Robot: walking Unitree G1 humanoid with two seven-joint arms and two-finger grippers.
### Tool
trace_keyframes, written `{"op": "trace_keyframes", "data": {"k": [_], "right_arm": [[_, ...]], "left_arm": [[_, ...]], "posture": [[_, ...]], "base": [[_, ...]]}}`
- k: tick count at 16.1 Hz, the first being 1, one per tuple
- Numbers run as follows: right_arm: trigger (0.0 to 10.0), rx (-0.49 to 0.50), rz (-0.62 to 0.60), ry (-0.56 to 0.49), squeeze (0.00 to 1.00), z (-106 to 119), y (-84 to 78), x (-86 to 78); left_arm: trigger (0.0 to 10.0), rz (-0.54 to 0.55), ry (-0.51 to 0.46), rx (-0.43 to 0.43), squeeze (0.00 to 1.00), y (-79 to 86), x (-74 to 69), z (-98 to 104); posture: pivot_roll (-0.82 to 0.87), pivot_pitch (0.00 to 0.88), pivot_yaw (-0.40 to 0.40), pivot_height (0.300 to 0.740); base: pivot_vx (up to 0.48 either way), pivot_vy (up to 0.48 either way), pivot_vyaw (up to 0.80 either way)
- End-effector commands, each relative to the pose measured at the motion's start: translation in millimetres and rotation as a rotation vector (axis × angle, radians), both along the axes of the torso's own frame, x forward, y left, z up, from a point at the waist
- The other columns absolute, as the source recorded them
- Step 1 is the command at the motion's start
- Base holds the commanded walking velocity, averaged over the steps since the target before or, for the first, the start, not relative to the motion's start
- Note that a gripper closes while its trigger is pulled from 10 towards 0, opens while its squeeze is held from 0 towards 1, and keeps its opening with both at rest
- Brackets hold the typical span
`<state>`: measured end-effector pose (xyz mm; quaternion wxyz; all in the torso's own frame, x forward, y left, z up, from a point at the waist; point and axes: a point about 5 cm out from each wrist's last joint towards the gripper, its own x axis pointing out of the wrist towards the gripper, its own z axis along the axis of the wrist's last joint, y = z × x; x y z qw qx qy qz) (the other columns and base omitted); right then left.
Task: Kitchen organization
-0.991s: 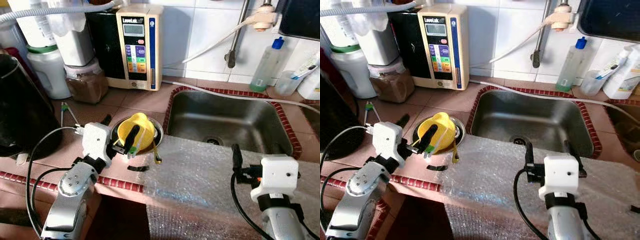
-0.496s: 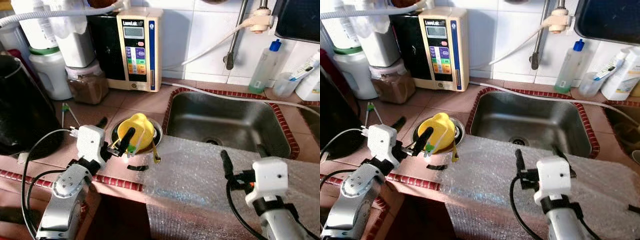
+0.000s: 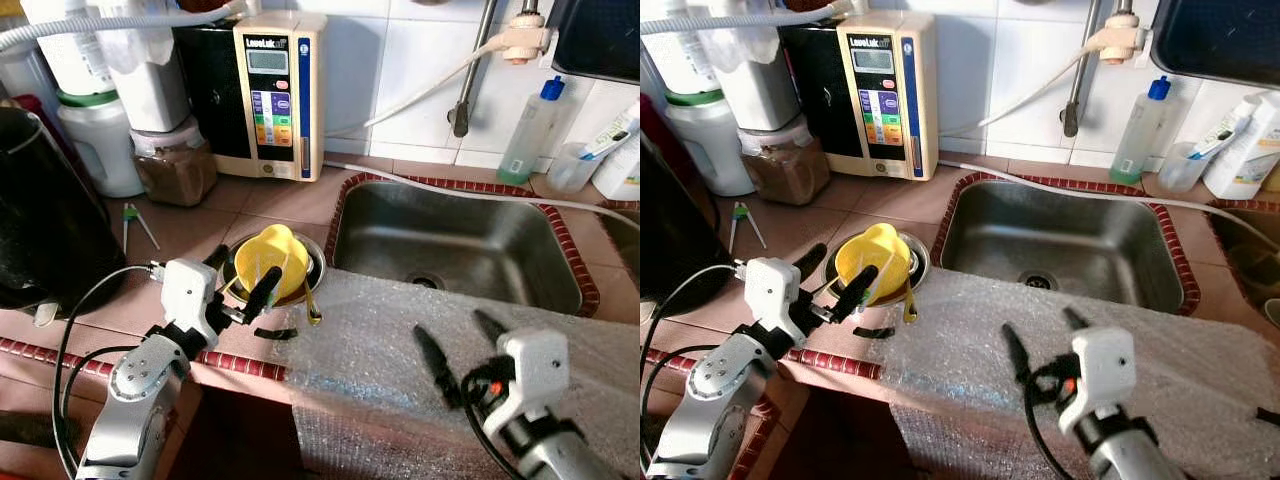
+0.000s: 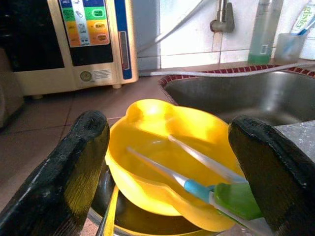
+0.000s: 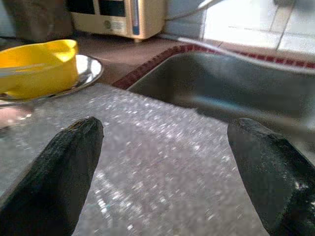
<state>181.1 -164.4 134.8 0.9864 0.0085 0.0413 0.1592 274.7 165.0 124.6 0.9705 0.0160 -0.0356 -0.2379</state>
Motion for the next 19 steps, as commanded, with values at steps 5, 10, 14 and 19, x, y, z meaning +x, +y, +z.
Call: {"op": "trace_keyframes", "data": {"k": [5,10,14,19], "right_arm": [[10.0,0.056,0.181,0.065,0.00,-4,12.9,-5.2],[10.0,0.074,0.262,0.078,0.00,-3,24.1,-6.4],[10.0,0.089,0.314,0.092,0.00,-3,29.0,-7.7],[10.0,0.049,0.323,0.087,0.00,-4,33.4,-1.8]], "left_arm": [[10.0,-0.020,0.020,0.077,0.00,18.9,0.9,2],[10.0,-0.063,0.007,0.037,1.00,12.3,2.5,7],[10.0,-0.134,0.045,0.026,1.00,5.3,-3.3,3],[10.0,-0.233,0.113,0.006,0.00,0.4,-9.8,-2]], "posture": [[-0.03,0.024,0.061,0.740],[-0.03,0.018,0.062,0.740],[-0.03,0.020,0.058,0.740],[-0.03,0.024,0.055,0.740]], "base": [[0.000,0.000,0.00],[0.000,0.000,0.00],[0.000,0.000,0.00],[0.000,0.000,0.00]]}}
